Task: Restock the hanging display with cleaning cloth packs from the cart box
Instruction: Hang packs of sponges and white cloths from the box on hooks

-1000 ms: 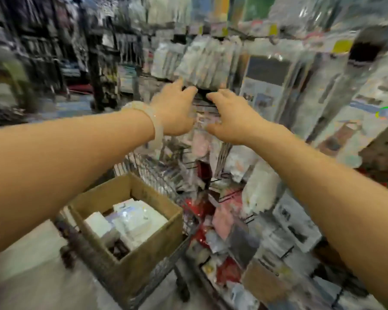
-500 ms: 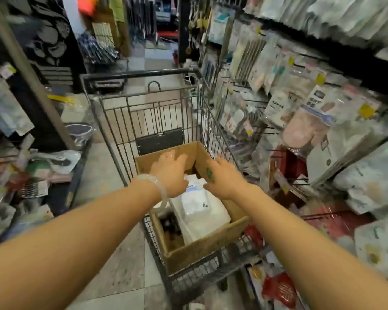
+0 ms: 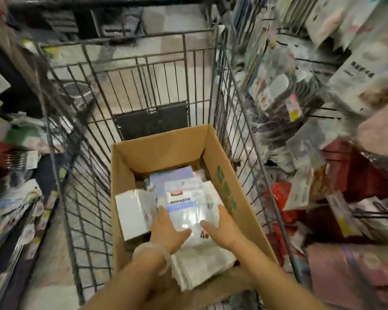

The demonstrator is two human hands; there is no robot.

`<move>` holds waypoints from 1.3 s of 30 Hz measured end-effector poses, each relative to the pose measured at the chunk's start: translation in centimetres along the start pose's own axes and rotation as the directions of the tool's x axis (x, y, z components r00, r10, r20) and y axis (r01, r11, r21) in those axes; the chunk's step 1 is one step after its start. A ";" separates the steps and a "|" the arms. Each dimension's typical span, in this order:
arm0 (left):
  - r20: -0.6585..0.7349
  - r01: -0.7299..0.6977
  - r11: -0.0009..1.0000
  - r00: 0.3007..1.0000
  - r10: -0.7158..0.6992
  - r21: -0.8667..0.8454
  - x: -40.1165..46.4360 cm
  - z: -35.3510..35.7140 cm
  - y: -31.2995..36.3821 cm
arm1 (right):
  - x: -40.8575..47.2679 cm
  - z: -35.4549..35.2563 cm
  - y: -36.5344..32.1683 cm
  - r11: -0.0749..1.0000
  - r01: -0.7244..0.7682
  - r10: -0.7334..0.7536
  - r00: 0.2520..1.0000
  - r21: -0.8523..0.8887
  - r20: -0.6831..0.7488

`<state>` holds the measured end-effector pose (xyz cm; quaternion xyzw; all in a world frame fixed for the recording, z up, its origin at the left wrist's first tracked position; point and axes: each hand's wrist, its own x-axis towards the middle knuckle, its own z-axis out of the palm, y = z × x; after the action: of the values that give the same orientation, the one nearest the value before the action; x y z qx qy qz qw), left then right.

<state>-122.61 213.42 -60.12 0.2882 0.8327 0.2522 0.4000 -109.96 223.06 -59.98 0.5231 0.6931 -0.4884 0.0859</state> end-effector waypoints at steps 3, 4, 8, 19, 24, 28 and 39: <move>0.016 0.041 0.980 0.999 -0.039 -0.195 1.5 1.1 -0.8 | 1.8 0.9 0.4 0.985 -0.059 0.052 0.997 0.164 0.048; 0.023 0.031 0.973 0.999 -0.027 -0.227 1.6 1.4 -0.8 | 2.1 1.3 0.4 0.977 -0.042 0.030 0.998 0.208 0.058; -0.028 -0.040 0.923 0.999 0.031 -0.384 1.1 1.9 0.1 | 1.7 1.9 -0.3 0.924 0.015 -0.028 0.999 0.382 0.029; -0.161 -0.214 0.811 0.976 0.149 -0.545 -2.5 -4.0 7.4 | -3.7 -4.9 -5.5 0.779 0.195 -0.062 0.970 0.596 -0.235; -0.170 -0.373 0.747 0.926 0.337 -0.551 -7.5 -6.8 10.8 | -10.6 -7.5 -8.0 0.726 0.366 -0.122 0.902 0.583 -0.414; -0.153 -0.526 0.639 0.825 0.545 -0.561 -13.0 -9.5 13.5 | -18.1 -8.8 -9.5 0.706 0.514 -0.189 0.800 0.487 -0.570; 0.109 -0.684 0.426 0.456 0.884 -0.592 -32.9 -10.8 16.4 | -43.8 -8.7 -8.4 0.706 0.701 -0.177 0.318 0.106 -0.931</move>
<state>-109.94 200.57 -26.31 0.5905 0.3999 0.5387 0.4485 -94.16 201.82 -23.04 0.4764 0.6010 -0.3121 -0.5606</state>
